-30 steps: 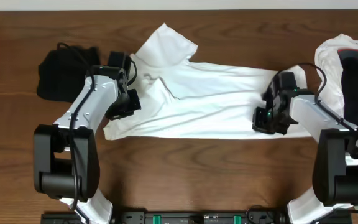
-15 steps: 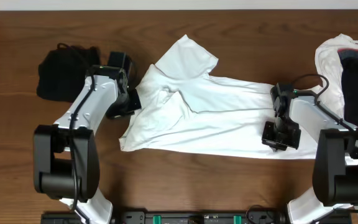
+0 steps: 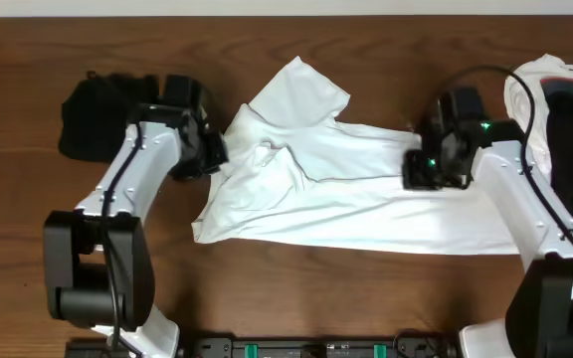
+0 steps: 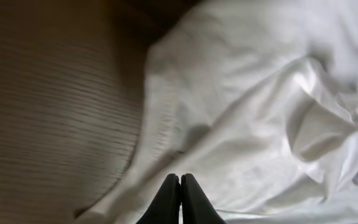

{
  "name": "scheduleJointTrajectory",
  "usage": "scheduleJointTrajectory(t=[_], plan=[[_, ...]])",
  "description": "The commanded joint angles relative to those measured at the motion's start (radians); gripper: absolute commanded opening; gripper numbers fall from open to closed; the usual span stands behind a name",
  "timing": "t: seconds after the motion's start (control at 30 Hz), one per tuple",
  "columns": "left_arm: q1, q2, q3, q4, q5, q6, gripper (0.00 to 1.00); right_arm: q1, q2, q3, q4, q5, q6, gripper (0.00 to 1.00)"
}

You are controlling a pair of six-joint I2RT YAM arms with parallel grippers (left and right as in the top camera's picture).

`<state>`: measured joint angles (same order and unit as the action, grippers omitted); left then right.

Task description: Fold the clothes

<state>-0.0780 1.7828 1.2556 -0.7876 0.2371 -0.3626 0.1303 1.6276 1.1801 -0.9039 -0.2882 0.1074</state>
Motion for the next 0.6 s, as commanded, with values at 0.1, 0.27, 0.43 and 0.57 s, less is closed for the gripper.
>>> scheduleJointTrajectory(t=[0.1,0.27,0.43,0.57], plan=[[0.189,-0.021,0.018,-0.012,0.15,-0.002,0.06,0.177,0.011,0.01,0.263,-0.09,-0.057,0.11],[0.243,-0.021,0.018,-0.022,0.174,0.003,0.06,0.319,0.077,0.009,0.559,0.001,-0.057,0.54],[0.243,-0.02,0.018,-0.021,0.17,0.003,0.11,0.404,0.209,0.009,0.718,0.029,-0.057,0.63],[0.243,-0.02,0.018,-0.023,0.15,0.003,0.13,0.434,0.309,0.009,0.752,0.03,-0.064,0.56]])
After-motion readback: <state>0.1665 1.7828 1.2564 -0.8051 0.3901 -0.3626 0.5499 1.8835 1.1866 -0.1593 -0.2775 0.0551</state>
